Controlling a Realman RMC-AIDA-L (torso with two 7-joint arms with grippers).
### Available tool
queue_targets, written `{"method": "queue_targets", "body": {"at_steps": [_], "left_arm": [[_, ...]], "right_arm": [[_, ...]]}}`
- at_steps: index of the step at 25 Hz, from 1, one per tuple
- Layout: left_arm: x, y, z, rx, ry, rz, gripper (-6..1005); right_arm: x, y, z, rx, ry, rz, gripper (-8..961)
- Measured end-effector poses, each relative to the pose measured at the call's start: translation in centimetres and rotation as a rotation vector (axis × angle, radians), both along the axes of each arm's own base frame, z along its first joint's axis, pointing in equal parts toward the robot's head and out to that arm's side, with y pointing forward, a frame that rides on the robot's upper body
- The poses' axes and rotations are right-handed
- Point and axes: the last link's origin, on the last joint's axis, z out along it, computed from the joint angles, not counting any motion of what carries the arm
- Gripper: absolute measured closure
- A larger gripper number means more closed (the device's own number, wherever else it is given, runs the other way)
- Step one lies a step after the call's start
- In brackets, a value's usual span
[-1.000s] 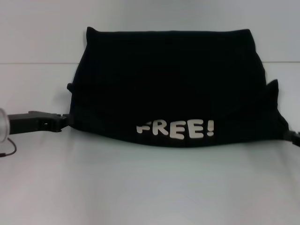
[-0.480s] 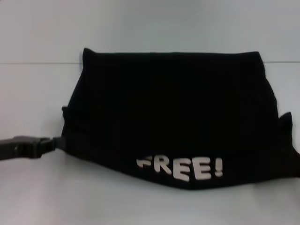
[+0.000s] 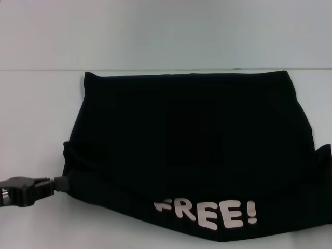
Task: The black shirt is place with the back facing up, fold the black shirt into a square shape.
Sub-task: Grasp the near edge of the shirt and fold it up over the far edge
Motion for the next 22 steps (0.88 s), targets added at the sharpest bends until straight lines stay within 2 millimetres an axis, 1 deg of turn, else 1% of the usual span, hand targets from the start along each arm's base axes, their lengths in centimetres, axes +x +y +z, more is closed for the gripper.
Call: {"method": "queue_targets", "body": {"at_steps": [3, 5, 6, 7, 8, 9, 10, 14, 18, 22], "left_arm": [[0.1, 0.2, -0.1, 0.008, -0.004, -0.005, 998], [0.5, 1.1, 0.0, 0.020, -0.002, -0.023, 998], [0.9, 1.8, 0.2, 0.025, 0.001, -0.038, 998], [1.2, 2.8, 0.3, 0.034, 0.009, -0.049, 998], [1.5, 3.5, 0.4, 0.040, 0.014, -0.056, 998], [1.9, 4.7, 0.5, 0.054, 0.025, -0.063, 998], [2.1, 5.7, 0.6, 0.068, 0.035, -0.061, 998], [3.8, 11.2, 0.5, 0.147, 0.095, -0.047, 999], [5.4, 16.0, -0.3, 0.245, 0.197, -0.018, 999], [6.1, 19.1, -1.7, 0.344, 0.323, 0.031, 999]], "right_arm": [[0.1, -0.1, 0.3, 0.012, 0.002, -0.006, 955], [0.1, 0.4, 0.8, 0.036, 0.000, -0.006, 955], [0.0, 0.9, 1.1, 0.050, -0.001, 0.001, 955], [-0.5, 2.5, 1.8, 0.070, -0.005, 0.017, 955], [-0.7, 3.4, 2.1, 0.078, -0.008, 0.021, 955], [-1.1, 4.6, 2.5, 0.088, -0.012, 0.021, 955], [-1.1, 4.6, 2.5, 0.088, -0.012, 0.021, 955], [-2.4, 9.4, 3.3, 0.133, -0.046, 0.006, 955], [-3.9, 14.3, 2.8, 0.164, -0.110, -0.019, 955], [-5.3, 18.9, 1.5, 0.191, -0.193, -0.079, 955]]}}
